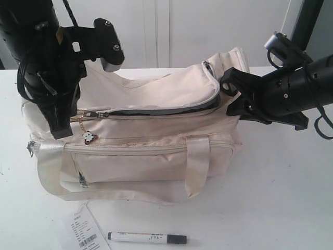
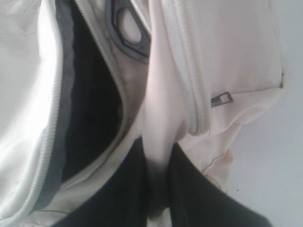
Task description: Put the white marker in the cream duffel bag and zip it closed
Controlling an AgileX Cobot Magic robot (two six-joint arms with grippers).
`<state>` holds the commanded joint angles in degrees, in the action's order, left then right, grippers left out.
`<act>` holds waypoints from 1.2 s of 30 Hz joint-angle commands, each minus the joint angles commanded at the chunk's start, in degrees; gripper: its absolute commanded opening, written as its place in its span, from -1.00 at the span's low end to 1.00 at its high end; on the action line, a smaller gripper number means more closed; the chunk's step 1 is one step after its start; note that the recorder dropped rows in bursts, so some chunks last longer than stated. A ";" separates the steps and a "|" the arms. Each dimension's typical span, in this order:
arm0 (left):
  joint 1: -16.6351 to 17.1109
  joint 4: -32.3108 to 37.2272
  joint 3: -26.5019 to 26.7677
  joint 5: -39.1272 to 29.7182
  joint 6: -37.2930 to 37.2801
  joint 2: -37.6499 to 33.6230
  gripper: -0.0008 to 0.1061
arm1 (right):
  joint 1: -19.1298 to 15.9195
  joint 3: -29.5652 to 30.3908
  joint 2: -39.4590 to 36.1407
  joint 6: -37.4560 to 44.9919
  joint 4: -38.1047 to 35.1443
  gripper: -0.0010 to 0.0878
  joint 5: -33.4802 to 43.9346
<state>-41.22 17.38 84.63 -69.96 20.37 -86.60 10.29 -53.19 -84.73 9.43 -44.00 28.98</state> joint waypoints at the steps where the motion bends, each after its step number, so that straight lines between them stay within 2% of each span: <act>1: 0.00 -0.18 0.00 0.00 0.00 0.00 -0.99 | 0.00 0.00 0.00 0.00 0.00 -0.98 0.00; 8: 0.00 -0.18 0.00 0.00 -1.91 0.00 -0.99 | 0.00 0.00 0.00 0.00 0.00 -0.98 0.00; 15: 0.00 -0.30 0.00 0.00 -9.46 0.00 -0.99 | 0.00 0.00 0.00 0.00 0.00 -0.98 -1.18; 20: 0.00 -0.44 0.00 0.00 -10.53 0.00 -0.99 | 0.00 0.00 0.00 1.11 0.11 -0.98 -0.56; 21: 0.00 -0.44 0.00 0.00 -10.53 0.00 -0.99 | 0.00 0.00 0.00 1.11 0.21 -0.93 -0.43; 23: 0.00 -0.44 0.00 0.00 -10.53 0.00 -0.99 | 0.00 0.00 0.00 1.11 0.22 -0.66 -0.43; 27: 0.00 -0.44 0.00 0.00 -10.29 0.00 -0.99 | 0.00 -0.11 0.24 0.87 0.22 0.22 1.16; 30: 0.00 -0.44 0.00 0.00 -10.30 0.00 -0.99 | -0.10 -0.49 1.05 1.09 1.10 0.39 2.88; 36: 0.00 -0.44 0.00 0.05 -9.75 0.00 -0.99 | -0.10 -5.89 8.36 2.35 13.75 0.39 15.77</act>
<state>-41.22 16.95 84.63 -69.91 10.62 -86.60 10.18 -59.08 -76.37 11.78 -30.25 44.75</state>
